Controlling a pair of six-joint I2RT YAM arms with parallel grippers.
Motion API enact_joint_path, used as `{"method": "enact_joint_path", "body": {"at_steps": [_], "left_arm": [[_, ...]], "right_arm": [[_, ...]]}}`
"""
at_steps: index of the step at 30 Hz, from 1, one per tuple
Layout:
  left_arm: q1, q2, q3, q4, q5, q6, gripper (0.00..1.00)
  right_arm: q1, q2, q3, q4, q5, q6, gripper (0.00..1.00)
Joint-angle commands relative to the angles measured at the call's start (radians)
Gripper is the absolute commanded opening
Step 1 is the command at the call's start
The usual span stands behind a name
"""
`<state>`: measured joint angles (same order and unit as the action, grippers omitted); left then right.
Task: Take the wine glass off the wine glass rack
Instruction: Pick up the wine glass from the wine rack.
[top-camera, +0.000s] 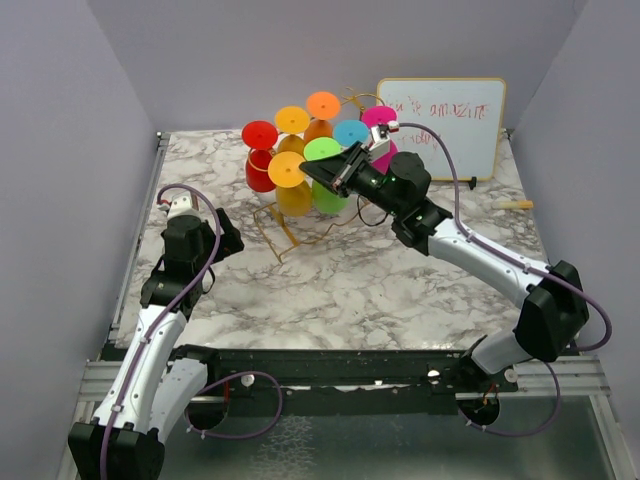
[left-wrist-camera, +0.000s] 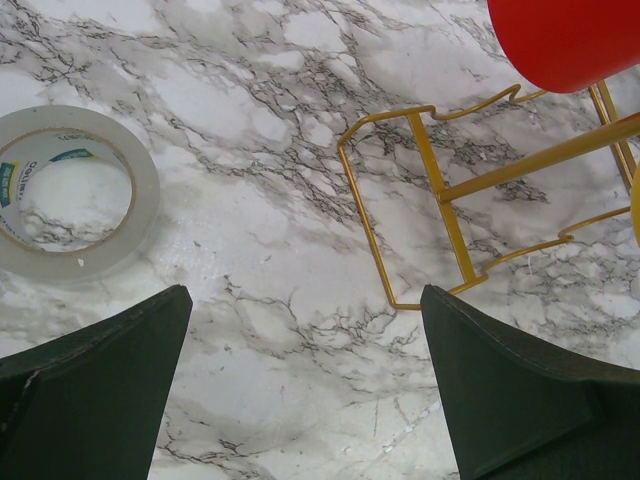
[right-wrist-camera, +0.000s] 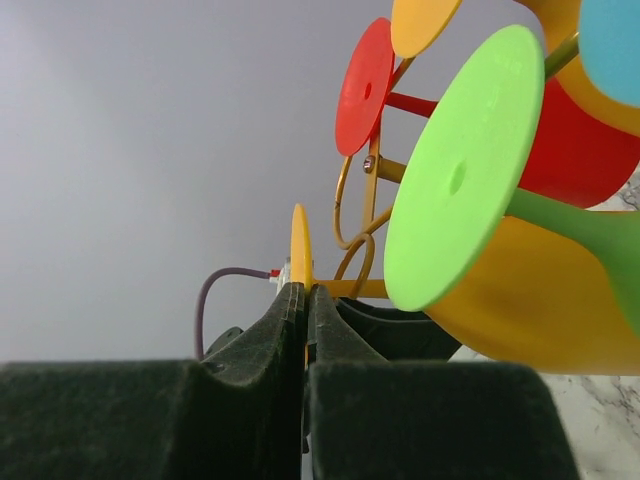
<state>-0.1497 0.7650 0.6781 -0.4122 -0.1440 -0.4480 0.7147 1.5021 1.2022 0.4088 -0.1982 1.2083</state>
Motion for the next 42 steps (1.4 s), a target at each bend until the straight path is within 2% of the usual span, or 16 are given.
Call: {"method": "enact_joint_path", "body": {"at_steps": [1,9,23,28,42], "left_arm": [[0.007,0.003,-0.008,0.006,0.012,-0.004,0.99],[0.007,0.015,0.000,-0.003,0.046,0.007,0.99],[0.007,0.017,0.020,-0.023,0.071,0.028,0.99],[0.007,0.027,0.024,-0.023,0.143,0.059,0.99],[0.007,0.003,0.025,-0.031,0.102,0.055,0.99]], "right_arm": [[0.008,-0.038,-0.024,0.028,0.009,0.053,0.05],[0.008,-0.058,-0.028,-0.029,0.055,0.100,0.05],[0.008,-0.087,-0.041,-0.038,0.031,0.120,0.01],[0.008,-0.093,-0.063,-0.026,0.030,0.131,0.01],[0.008,-0.086,-0.075,-0.009,-0.023,0.141,0.01]]}}
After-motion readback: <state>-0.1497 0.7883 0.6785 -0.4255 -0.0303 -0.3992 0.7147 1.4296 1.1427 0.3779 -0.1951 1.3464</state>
